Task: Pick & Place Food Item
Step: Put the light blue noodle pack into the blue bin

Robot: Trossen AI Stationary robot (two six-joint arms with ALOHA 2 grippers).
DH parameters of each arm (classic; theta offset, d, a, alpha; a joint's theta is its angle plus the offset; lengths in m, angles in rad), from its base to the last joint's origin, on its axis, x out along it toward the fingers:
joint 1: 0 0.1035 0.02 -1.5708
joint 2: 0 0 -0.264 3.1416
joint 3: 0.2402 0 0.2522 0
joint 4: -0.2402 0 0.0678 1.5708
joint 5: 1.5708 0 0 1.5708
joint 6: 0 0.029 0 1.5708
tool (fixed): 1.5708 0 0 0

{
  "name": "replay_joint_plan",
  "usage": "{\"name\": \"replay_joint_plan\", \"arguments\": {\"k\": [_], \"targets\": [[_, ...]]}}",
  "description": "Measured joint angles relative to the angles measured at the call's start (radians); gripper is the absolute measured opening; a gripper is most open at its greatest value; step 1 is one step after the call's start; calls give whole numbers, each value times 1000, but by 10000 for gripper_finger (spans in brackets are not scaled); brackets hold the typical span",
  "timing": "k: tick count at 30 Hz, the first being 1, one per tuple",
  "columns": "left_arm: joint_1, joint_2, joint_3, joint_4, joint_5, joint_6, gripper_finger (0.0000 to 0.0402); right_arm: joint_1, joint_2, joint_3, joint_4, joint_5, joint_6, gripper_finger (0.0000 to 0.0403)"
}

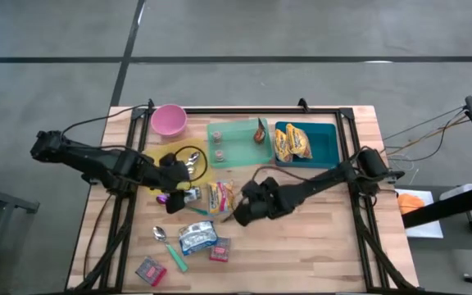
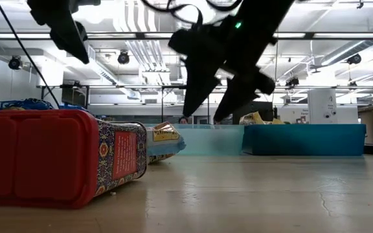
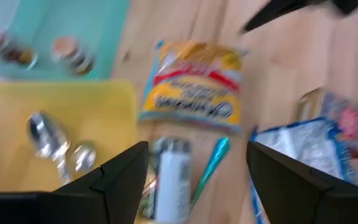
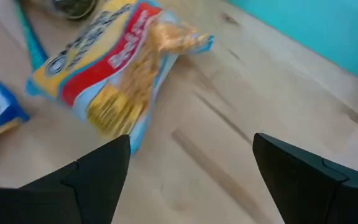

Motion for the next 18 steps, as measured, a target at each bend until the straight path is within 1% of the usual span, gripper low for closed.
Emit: {"name": "replay_joint_plan", "arguments": {"k": [5,12,15,18], "targets": [[-31,-29,-40,136,-5,27,280,-67,0,-31,126,-62,-70,336],[-32,-82,-89,196,-22,77,280,-122,0,-55,304,-153,-132,336],[-33,-115,-118,233,-22,83,280,-134,0,-56,317,-160,-139,336],[-33,-159,-175,301,-23,109,280,-146,13,-57,336,-176,-135,336]]}}
